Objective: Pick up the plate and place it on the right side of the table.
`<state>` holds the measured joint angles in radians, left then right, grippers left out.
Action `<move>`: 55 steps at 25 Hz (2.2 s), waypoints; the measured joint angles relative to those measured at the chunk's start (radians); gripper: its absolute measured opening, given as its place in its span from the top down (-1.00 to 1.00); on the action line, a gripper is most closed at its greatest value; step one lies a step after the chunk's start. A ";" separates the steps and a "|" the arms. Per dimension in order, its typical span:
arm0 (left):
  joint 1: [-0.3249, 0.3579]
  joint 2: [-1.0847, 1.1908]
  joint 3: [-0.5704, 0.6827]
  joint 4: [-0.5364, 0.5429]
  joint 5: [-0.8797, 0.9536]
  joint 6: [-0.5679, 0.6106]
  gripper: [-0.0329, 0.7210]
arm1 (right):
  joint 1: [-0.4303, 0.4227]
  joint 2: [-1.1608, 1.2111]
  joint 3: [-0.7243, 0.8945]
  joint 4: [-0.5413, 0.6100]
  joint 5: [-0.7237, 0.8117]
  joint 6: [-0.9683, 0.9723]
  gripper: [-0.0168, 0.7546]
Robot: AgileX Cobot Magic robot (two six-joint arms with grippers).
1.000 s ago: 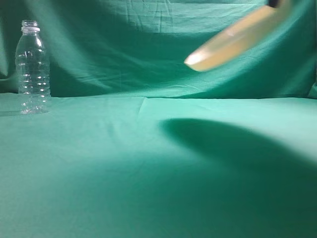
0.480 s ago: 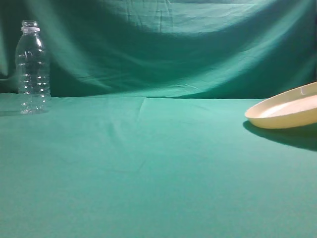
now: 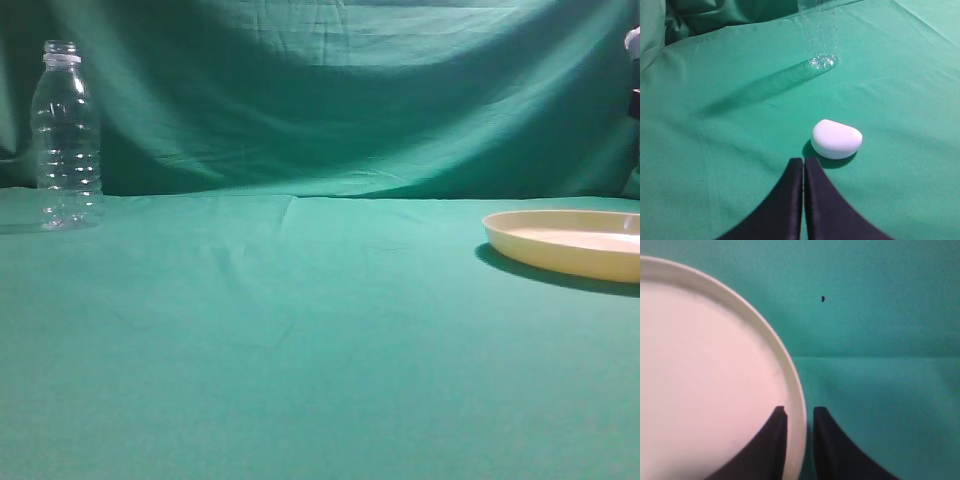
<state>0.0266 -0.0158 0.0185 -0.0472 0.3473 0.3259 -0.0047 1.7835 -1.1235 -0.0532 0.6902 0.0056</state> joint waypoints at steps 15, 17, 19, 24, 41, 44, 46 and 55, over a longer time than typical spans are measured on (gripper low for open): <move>0.000 0.000 0.000 0.000 0.000 0.000 0.91 | 0.008 -0.072 -0.220 0.196 0.265 -0.036 0.82; 0.000 0.000 0.000 0.000 0.000 0.000 0.91 | 0.019 -0.137 -0.241 0.231 0.288 -0.085 0.96; 0.000 0.000 0.000 0.000 0.000 0.000 0.91 | 0.026 -0.209 -0.248 0.285 0.299 -0.112 0.96; 0.000 0.000 0.000 0.000 0.000 0.000 0.91 | 0.028 -0.414 -0.250 0.334 0.328 -0.141 0.96; 0.000 0.000 0.000 0.000 0.000 0.000 0.91 | 0.028 -1.054 -0.189 0.344 0.370 -0.240 0.96; 0.000 0.000 0.000 0.000 0.000 0.000 0.91 | 0.028 -1.177 -0.097 0.346 0.358 -0.249 0.96; 0.000 0.000 0.000 0.000 0.000 0.000 0.91 | 0.028 -1.268 -0.023 0.347 0.342 -0.251 0.96; 0.000 0.000 0.000 0.000 0.000 0.000 0.91 | 0.028 -1.613 0.244 0.352 0.261 -0.254 0.96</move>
<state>0.0266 -0.0158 0.0185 -0.0472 0.3473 0.3259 0.0229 0.1704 -0.8796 0.2990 0.9510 -0.2482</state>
